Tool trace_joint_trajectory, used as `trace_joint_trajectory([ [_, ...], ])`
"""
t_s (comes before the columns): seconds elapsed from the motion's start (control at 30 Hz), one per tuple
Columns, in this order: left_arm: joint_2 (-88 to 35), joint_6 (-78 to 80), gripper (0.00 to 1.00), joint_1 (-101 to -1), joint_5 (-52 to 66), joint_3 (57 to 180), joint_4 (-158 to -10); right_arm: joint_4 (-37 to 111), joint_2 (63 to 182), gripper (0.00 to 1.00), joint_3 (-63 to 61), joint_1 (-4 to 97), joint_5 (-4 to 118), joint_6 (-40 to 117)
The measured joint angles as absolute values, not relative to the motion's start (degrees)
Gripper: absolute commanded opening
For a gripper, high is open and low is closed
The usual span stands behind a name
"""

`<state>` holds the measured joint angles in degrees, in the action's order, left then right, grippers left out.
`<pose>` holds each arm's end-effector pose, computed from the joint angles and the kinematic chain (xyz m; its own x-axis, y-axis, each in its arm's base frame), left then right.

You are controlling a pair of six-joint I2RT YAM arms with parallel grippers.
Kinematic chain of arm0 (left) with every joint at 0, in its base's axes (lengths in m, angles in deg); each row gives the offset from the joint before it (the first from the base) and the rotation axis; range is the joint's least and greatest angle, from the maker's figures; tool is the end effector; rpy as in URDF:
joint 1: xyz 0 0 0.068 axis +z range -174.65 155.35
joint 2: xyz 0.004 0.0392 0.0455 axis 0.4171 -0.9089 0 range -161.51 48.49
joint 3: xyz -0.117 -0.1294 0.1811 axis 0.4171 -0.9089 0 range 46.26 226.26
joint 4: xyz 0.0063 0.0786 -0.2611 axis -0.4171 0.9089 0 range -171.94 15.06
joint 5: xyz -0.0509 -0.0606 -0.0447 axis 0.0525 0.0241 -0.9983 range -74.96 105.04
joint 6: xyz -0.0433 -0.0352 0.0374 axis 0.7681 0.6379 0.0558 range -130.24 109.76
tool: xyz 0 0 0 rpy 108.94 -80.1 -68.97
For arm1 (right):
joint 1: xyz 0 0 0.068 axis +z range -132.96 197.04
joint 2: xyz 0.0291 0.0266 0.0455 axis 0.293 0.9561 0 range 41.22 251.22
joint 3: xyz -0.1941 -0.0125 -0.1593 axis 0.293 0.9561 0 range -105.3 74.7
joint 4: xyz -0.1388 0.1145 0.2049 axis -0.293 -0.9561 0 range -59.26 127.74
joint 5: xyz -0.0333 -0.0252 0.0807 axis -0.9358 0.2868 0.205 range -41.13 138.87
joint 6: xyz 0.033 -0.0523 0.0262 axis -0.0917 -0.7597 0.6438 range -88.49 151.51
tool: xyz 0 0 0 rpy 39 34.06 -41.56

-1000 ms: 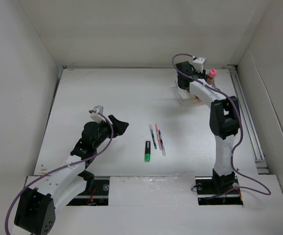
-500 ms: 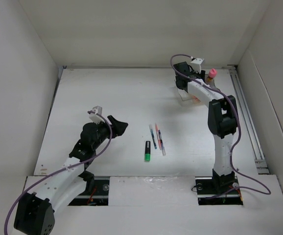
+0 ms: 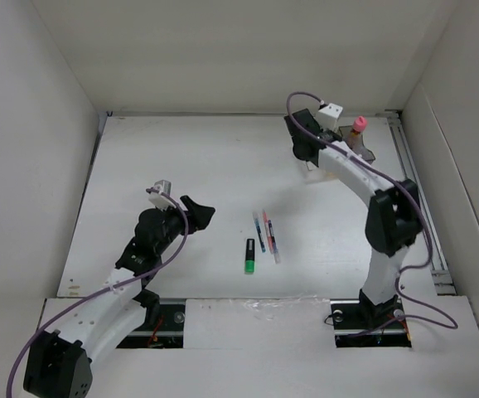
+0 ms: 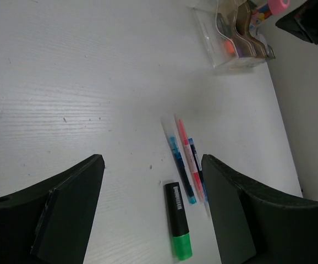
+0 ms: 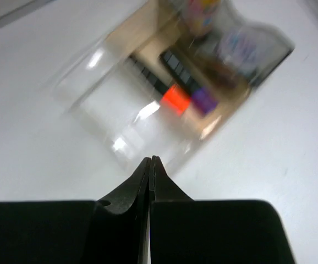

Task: Sort the stationery into containers
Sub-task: Place the pen in the storage box, then pick up the pen from the center of the board.

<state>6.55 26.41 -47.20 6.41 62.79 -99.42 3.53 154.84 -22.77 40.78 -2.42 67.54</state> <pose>0.2036 -0.0932 0.2016 -0.4104 -0.4685 -0.7824 0.3382 0.7185 -0.6077 0.4278 0.1426 0.2383 -0.4502 0.2038 -0.8693 0.5795 0.8074 -0.1109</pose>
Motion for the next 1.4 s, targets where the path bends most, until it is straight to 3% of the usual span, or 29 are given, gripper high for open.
trace_joint_trajectory([
  [0.17, 7.9, 26.2, 0.68, -47.2, 7.0, 62.8, -99.2, 4.0, 135.5, 0.0, -8.5, 56.2, 7.9, 75.2],
  [0.2, 8.0, 26.2, 0.68, -47.2, 7.1, 62.8, -99.0, 3.9, 133.3, 0.15, -6.8, 60.8, 9.6, 76.5],
  [0.23, 8.0, 26.2, 0.68, -47.2, 7.2, 62.8, -99.0, 3.7, 132.2, 0.16, -5.5, 64.5, 11.1, 77.9],
  [0.27, 8.0, 26.2, 0.68, -47.2, 7.2, 62.8, -98.8, 3.5, 131.7, 0.34, -4.2, 69.0, 12.5, 79.8],
  [0.3, 8.0, 26.2, 0.68, -47.2, 7.2, 62.8, -98.7, 3.1, 131.9, 0.41, -3.0, 72.8, 13.7, 82.0],
  [0.37, 8.1, 26.2, 0.68, -47.2, 7.4, 62.8, -98.4, 1.1, 133.8, 0.55, -0.5, 79.0, 15.6, 86.3],
  [0.47, 8.7, 26.1, 0.68, -47.2, 7.8, 62.8, -97.5, -3.1, 138.3, 0.66, 2.4, 86.0, 17.3, 92.4],
  [0.67, 9.4, 25.9, 0.68, -47.2, 8.7, 62.8, -97.3, -6.4, 144.0, 0.68, 5.9, 93.2, 20.4, 101.2],
  [1.1, 11.9, 25.5, 0.68, -47.2, 14.5, 62.8, -94.3, -0.7, 145.0, 0.64, 9.0, 90.9, 20.1, 104.2],
  [1.27, 11.9, 25.3, 0.68, -47.2, 17.5, 63.0, -92.5, 1.0, 145.4, 0.56, 9.0, 89.4, 18.7, 103.7],
  [1.4, 12.5, 25.3, 0.68, -47.2, 19.2, 63.2, -91.8, 1.4, 146.6, 0.43, 8.4, 88.6, 15.5, 103.8],
])
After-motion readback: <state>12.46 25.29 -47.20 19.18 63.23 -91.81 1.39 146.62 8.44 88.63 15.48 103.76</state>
